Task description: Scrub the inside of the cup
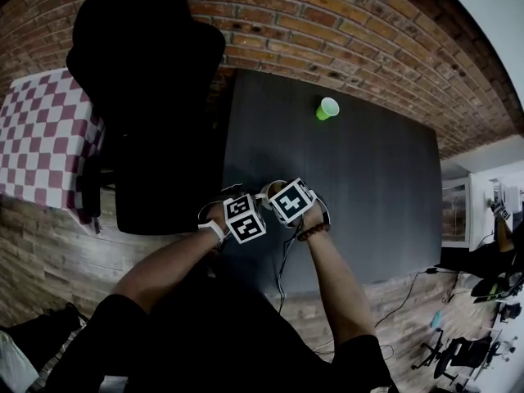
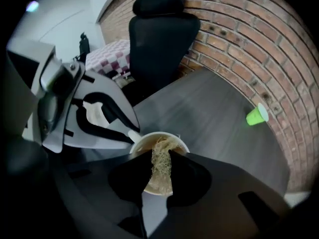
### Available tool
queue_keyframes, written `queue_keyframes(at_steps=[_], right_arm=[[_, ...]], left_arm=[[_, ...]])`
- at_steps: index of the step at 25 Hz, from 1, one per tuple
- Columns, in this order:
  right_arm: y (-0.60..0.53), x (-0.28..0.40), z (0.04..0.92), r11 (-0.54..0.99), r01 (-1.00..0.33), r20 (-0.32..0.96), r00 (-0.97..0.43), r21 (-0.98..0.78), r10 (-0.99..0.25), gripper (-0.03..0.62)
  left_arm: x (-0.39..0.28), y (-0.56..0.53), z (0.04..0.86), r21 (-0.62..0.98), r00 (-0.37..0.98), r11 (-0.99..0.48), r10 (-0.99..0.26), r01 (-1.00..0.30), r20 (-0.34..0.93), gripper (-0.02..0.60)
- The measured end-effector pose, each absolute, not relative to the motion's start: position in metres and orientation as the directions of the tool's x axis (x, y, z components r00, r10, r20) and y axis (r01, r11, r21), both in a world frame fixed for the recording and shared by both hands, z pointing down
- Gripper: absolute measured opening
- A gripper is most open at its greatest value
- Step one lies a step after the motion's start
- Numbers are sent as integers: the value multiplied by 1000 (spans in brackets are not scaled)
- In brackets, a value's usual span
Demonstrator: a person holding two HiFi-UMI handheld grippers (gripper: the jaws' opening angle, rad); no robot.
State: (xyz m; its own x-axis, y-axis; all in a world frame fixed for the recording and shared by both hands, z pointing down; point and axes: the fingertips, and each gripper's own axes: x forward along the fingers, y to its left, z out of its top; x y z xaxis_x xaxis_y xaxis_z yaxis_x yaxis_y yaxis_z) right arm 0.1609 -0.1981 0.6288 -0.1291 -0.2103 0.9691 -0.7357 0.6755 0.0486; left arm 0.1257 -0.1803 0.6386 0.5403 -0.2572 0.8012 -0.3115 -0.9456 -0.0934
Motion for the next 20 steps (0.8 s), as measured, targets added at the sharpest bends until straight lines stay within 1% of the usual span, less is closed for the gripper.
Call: queue_keyframes(at_steps=[3, 6, 8, 11, 13, 16, 20], right_arm=[[-198, 159, 614, 588, -807, 948, -230, -59, -221, 91], [-194, 155, 587, 546, -828, 912, -315, -129, -262, 91], [-192, 152, 559, 539, -827, 874, -374, -162, -311, 91], [-189, 149, 505, 535, -818, 783, -470, -213, -407, 91], [-185, 156, 469, 532, -821, 725, -494, -207, -480, 91], [-175, 171, 425, 519, -838, 649, -490, -168, -582, 91], [-161, 193, 391, 473, -869, 575, -462, -143, -676, 91]], left_arm=[[126, -180, 639, -88, 541, -944, -256, -316, 801, 77], [125, -179, 639, -87, 543, -944, -256, -317, 800, 77], [123, -179, 636, -85, 551, -943, -260, -323, 793, 77], [114, -180, 623, -71, 587, -934, -278, -350, 761, 78], [104, -181, 607, -68, 618, -923, -308, -380, 723, 77], [76, -188, 576, -85, 648, -900, -371, -428, 665, 77], [36, -201, 526, -101, 665, -849, -475, -519, 577, 77]])
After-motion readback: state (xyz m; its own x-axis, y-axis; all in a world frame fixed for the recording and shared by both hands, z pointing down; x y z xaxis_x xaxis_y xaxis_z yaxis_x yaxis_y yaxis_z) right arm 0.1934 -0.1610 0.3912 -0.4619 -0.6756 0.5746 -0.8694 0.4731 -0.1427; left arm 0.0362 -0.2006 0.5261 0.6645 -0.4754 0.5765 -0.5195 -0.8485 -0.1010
